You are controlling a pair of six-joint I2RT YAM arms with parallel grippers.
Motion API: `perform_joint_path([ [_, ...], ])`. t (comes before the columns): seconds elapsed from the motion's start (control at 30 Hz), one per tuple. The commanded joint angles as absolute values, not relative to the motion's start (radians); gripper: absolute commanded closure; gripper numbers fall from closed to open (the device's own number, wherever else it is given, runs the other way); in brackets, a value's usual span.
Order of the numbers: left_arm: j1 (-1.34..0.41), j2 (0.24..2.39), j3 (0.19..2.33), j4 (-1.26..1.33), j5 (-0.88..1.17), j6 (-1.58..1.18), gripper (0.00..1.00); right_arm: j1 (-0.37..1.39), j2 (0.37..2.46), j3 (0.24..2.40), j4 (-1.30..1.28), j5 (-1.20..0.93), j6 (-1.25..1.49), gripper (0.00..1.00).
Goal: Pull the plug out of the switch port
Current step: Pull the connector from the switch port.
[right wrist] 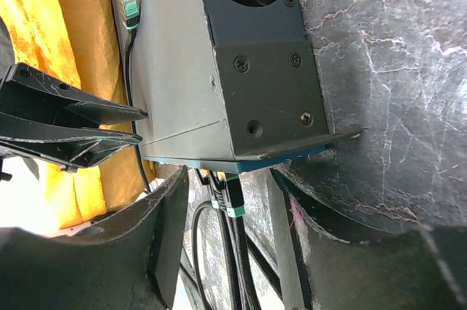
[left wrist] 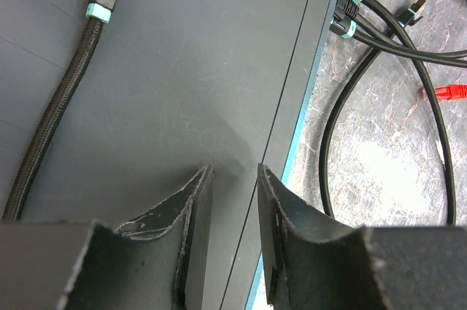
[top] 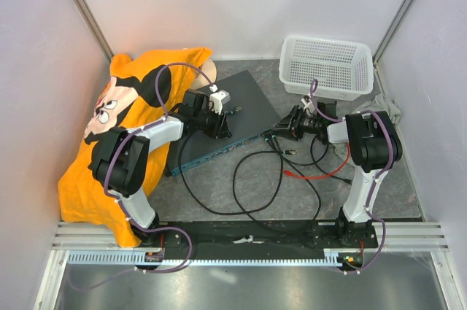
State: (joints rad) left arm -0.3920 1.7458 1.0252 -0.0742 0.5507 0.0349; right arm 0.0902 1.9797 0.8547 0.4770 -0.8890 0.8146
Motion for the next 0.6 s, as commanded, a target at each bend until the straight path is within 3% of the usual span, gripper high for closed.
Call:
perform_joint_path([
  [0.0,-0.387,1.746,1.035,-0.084,0.528,0.06,0.62,0.098,1.999,0.867,0.495,-0.905,0.799,0.47],
  [0.57,-0.388,1.738,1.025,-0.083,0.525,0.061,0.62,0.106,2.039,0.893,0.472,-0.93,0.764,0.56],
])
